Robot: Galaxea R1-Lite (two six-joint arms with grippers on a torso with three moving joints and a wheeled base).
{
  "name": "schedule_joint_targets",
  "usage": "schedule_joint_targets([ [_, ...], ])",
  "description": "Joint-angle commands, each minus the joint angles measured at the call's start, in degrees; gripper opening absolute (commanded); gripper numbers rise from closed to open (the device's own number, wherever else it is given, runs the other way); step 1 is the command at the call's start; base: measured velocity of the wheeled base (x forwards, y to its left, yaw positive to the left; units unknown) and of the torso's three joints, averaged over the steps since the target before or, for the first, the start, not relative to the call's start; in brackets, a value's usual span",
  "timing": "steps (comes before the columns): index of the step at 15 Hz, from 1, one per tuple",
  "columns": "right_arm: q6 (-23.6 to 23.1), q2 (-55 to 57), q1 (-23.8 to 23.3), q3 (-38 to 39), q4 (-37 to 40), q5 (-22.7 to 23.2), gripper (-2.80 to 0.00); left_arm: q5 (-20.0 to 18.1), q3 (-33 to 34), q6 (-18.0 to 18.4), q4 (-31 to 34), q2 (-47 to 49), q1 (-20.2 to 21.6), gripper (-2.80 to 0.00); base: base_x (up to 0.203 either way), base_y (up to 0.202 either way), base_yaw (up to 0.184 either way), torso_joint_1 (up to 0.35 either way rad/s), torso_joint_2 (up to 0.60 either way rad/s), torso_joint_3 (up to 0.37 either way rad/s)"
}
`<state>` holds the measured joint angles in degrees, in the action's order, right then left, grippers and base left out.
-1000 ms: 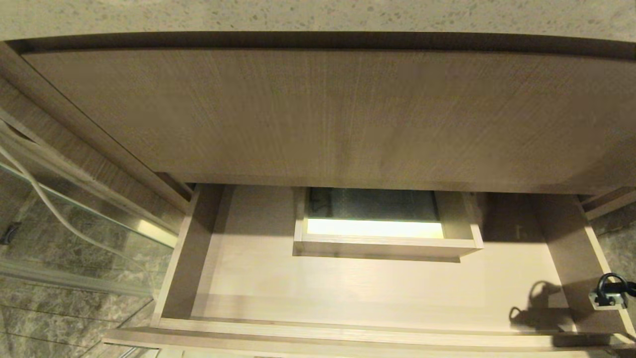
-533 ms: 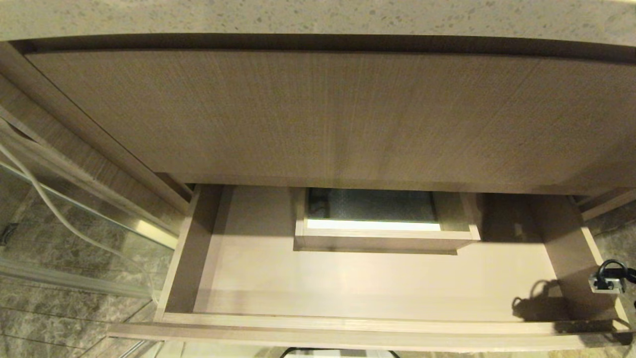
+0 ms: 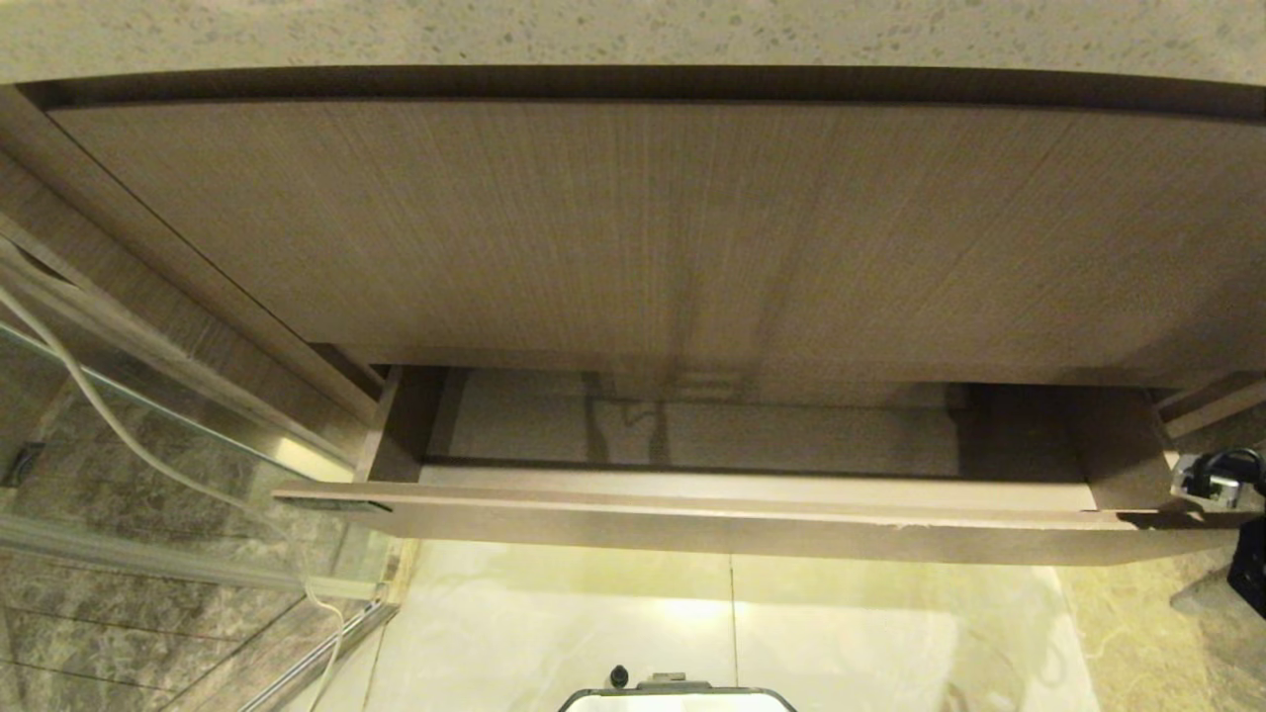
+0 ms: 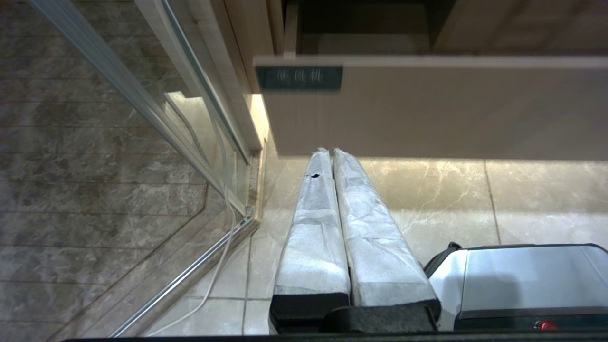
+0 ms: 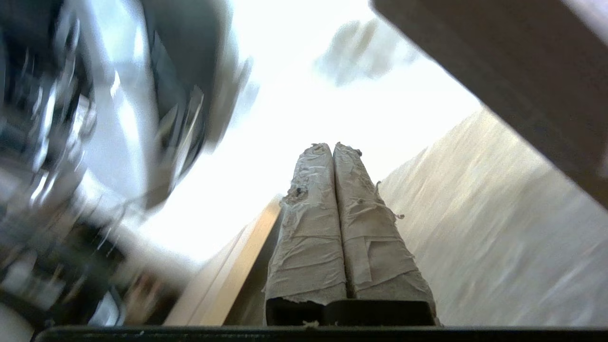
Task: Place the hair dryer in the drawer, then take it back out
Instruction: Close the drawer
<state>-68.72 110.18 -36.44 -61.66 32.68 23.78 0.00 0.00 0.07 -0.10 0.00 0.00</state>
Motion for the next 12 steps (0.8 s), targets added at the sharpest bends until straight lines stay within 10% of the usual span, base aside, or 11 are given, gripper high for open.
schedule_joint_targets([
  [1,-0.14,-7.09,-0.04,0.22,-6.58,16.19,-2.80,0.00,0.00,0.01,0.01,-0.09,0.00,-2.80,0.000,0.000,0.000,0.000,0.00,0.000],
  [6,0.27,-19.50,-1.31,4.22,-13.85,29.29,-2.80,0.00,0.00,0.01,0.01,-0.02,0.00,-2.80,0.000,0.000,0.000,0.000,0.00,0.000],
  [12,-1.94,-25.37,-3.36,9.13,-0.16,22.15,-2.80,0.00,0.00,0.01,0.01,-0.01,0.00,-2.80,0.000,0.000,0.000,0.000,0.00,0.000],
])
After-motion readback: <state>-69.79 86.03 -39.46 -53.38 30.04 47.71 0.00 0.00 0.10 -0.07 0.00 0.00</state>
